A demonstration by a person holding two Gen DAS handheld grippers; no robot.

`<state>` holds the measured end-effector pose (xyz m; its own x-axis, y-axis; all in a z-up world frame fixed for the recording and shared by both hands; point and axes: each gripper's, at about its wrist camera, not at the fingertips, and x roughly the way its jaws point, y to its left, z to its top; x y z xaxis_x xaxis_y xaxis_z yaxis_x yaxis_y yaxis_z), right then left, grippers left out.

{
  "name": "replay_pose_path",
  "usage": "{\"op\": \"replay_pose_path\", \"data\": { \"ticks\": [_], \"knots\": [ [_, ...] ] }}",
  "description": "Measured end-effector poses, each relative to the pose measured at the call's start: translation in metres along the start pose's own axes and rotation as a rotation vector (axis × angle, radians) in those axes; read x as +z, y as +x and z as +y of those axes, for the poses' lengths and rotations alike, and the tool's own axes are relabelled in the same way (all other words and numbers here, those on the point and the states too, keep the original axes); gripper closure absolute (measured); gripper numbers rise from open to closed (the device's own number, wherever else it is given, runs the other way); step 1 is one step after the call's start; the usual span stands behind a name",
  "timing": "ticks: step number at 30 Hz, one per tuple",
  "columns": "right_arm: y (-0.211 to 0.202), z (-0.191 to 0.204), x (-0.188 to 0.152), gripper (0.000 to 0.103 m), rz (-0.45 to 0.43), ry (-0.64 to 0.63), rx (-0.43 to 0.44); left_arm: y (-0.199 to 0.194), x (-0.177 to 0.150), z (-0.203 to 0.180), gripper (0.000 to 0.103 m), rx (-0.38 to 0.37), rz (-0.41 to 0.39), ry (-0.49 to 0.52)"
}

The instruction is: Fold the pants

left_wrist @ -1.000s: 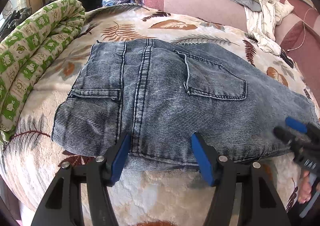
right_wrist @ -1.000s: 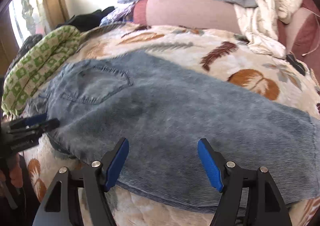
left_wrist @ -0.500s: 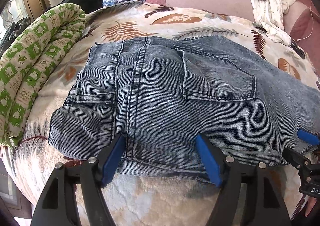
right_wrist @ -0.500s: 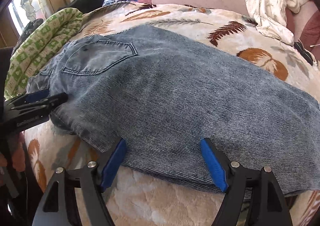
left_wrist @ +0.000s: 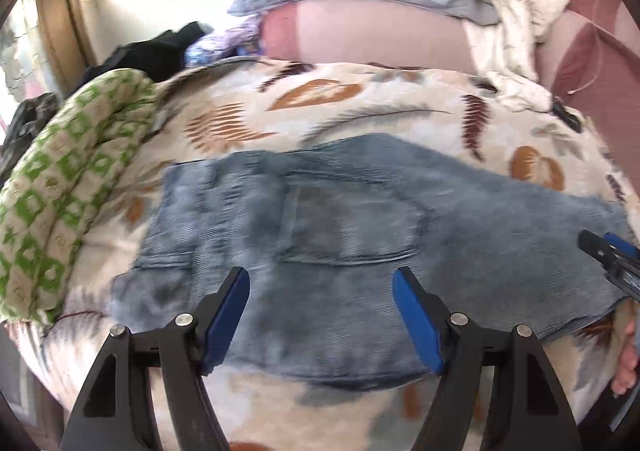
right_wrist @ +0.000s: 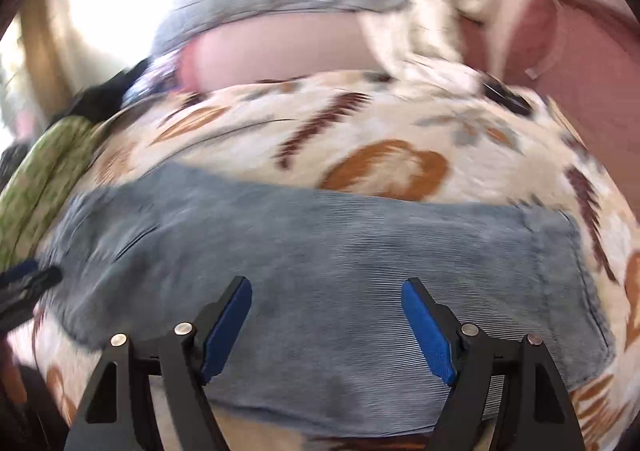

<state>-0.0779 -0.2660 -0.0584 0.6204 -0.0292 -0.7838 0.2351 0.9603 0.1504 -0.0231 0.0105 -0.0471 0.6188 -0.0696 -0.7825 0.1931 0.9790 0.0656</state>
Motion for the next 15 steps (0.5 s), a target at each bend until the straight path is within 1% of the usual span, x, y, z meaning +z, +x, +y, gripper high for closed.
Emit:
{"op": "replay_pose_path", "data": {
  "ticks": [2,5,9,12,15],
  "knots": [
    [0.005,-0.022,0.004,0.022,0.013,0.079,-0.045,0.005,0.005,-0.013,0.028,-0.026,0.020,0.000],
    [0.008,-0.046,0.007,0.022,0.023,0.153,-0.089,0.014,0.008,-0.029,0.028,-0.055,0.041,-0.009],
    [0.021,-0.066,0.007,0.023,0.092,0.219,-0.119,0.023,0.008,-0.050,0.028,-0.063,0.066,0.018],
    [0.029,-0.073,0.007,0.023,0.116,0.223,-0.152,0.030,0.007,-0.060,0.028,-0.060,0.081,0.038],
    [0.035,-0.067,0.003,0.022,0.137,0.186,-0.195,0.040,0.000,-0.064,0.028,-0.049,0.131,0.044]
  ]
}}
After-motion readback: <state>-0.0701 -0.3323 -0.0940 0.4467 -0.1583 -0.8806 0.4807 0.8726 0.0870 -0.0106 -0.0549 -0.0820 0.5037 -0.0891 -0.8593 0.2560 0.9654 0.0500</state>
